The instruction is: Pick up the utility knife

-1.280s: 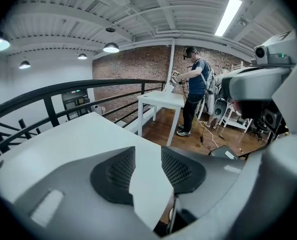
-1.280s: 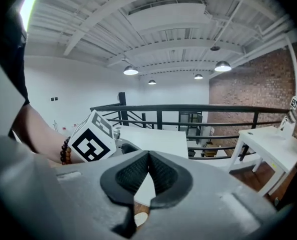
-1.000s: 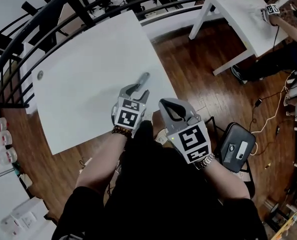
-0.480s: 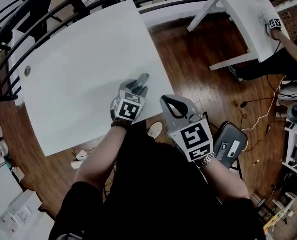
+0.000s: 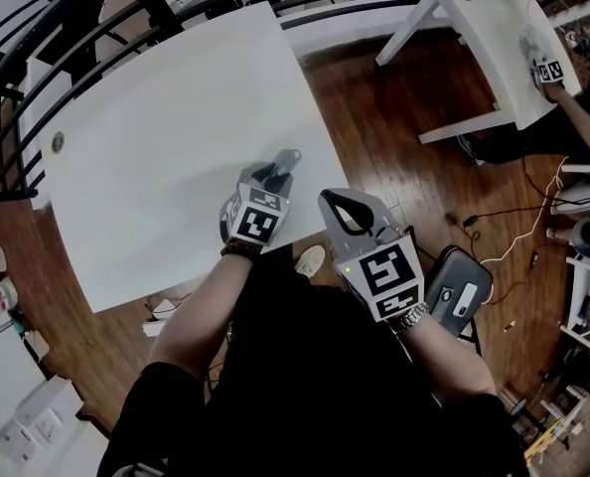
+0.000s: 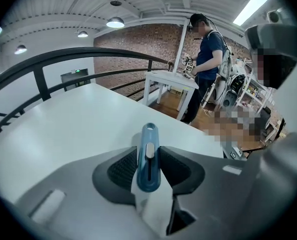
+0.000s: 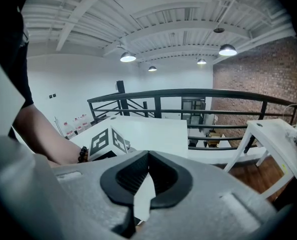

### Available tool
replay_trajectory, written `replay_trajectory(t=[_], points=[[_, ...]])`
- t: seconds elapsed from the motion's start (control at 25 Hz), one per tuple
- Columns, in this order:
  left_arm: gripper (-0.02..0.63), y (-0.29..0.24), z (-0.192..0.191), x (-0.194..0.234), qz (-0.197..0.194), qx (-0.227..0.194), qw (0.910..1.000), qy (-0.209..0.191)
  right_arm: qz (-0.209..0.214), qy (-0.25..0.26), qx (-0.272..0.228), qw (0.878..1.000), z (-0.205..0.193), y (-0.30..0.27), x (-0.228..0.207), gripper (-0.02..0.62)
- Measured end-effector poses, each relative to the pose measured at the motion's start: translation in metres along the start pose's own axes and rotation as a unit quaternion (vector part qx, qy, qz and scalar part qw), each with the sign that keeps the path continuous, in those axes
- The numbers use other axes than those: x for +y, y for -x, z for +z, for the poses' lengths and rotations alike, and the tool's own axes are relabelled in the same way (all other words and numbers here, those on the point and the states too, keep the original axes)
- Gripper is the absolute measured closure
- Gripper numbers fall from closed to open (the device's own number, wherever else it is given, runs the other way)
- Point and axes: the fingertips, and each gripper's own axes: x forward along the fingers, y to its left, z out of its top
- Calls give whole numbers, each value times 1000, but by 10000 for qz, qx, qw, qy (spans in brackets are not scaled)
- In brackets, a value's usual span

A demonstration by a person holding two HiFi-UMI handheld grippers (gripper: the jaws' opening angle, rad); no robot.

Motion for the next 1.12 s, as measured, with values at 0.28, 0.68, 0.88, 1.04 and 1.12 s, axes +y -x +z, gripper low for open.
replay_trajectory(t=[0.28, 0.68, 0.88, 1.04, 1.12], points=[[446, 41, 26, 5, 238, -448, 9987, -86, 80, 127, -169, 9997, 12, 2, 7, 603], [446, 115, 75, -1, 604, -1270, 9896, -309, -2, 310, -595, 9977, 33, 16, 10, 603], [446, 144, 93, -9, 744, -1550, 9842, -433, 16, 371, -746, 9965, 42, 25, 15, 603], [446, 157, 100, -16, 832, -1667, 9812, -510, 39, 421, -832, 9956, 45, 31, 19, 603], [446, 162, 101, -19, 854, -1704, 9802, -534, 38, 436, -867, 9953, 46, 33, 21, 603]])
